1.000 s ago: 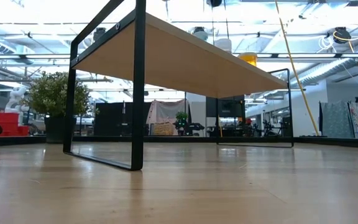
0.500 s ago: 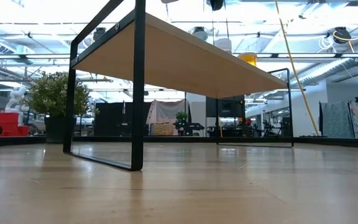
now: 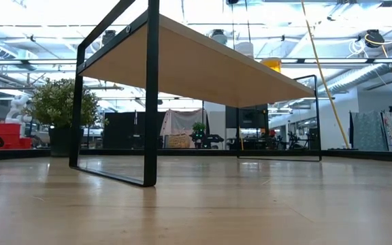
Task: Pick and place medicine bottles onto shelf by color
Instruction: Put the white pill bottle on the shelf aligned with the other white pill bottle, then put the right small orange pill bottle on the shelf
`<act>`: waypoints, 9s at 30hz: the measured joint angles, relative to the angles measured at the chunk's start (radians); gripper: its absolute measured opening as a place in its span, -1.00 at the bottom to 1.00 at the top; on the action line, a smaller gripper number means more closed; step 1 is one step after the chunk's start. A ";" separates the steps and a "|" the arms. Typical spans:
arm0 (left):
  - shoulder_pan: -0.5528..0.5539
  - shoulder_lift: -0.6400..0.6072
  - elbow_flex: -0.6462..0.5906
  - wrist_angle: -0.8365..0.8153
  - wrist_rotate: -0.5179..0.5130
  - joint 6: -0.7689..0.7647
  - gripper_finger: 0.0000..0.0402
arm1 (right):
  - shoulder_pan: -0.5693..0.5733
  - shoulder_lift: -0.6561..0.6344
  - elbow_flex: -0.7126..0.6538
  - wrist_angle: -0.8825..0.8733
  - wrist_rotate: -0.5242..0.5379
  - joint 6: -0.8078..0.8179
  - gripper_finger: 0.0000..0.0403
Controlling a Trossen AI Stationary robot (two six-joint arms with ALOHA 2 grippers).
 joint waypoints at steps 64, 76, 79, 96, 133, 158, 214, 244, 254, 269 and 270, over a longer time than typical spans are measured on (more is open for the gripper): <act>-0.032 0.096 -0.044 0.229 -0.146 -0.070 -0.14 | -0.004 0.009 -0.049 0.128 -0.105 -0.132 -0.14; -0.031 0.097 -0.043 0.222 -0.168 -0.114 -0.03 | 0.053 -0.120 -0.049 -0.089 0.120 -0.122 0.21; -0.026 0.097 -0.043 0.223 -0.168 -0.154 -0.09 | 0.092 -0.166 -0.049 -0.195 0.243 -0.119 0.26; 0.077 0.183 -0.031 0.290 -0.173 -0.270 -0.08 | 0.236 -0.267 -0.049 -0.367 0.560 -0.179 0.25; 0.118 0.292 -0.031 0.008 -0.186 -0.448 -0.02 | 0.243 -0.314 -0.049 -0.400 0.605 -0.186 0.25; 0.105 0.287 -0.031 0.003 -0.116 -0.481 -0.01 | 0.243 -0.314 -0.049 -0.402 0.605 -0.169 0.25; -0.238 -0.080 -0.031 -0.541 -0.375 -0.629 0.25 | 0.457 -0.139 -0.049 -0.402 0.522 0.310 0.25; -0.393 0.146 -0.032 -0.017 -0.366 -0.525 0.01 | 0.692 0.208 -0.049 -0.524 0.446 0.811 0.25; -0.393 0.175 -0.032 0.049 -0.357 -0.491 0.01 | 0.668 0.244 -0.049 -0.567 0.479 0.793 0.25; -0.382 0.174 -0.032 0.083 -0.356 -0.450 0.01 | 0.668 0.244 -0.050 -0.592 0.470 0.862 0.25; -0.382 0.174 -0.032 0.083 -0.356 -0.449 0.01 | 0.668 0.244 -0.050 -0.592 0.470 0.862 0.25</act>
